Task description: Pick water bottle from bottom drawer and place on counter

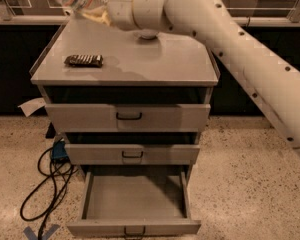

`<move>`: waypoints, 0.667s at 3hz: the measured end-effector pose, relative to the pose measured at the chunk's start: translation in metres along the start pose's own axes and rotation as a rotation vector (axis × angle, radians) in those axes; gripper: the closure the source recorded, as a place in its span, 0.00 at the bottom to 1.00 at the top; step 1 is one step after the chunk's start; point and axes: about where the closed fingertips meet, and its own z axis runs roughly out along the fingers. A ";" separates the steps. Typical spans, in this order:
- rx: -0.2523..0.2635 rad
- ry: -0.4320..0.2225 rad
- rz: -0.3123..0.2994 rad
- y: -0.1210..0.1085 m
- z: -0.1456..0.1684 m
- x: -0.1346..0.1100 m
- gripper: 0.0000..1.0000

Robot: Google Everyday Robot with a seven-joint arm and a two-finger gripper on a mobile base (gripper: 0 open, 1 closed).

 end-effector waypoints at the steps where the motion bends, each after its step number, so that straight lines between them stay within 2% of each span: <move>1: 0.009 0.022 0.015 -0.028 0.007 0.053 1.00; 2: 0.088 0.076 0.087 -0.075 -0.007 0.107 1.00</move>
Offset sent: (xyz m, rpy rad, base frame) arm 0.1802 -0.1583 0.0446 0.2672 0.1891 -0.2910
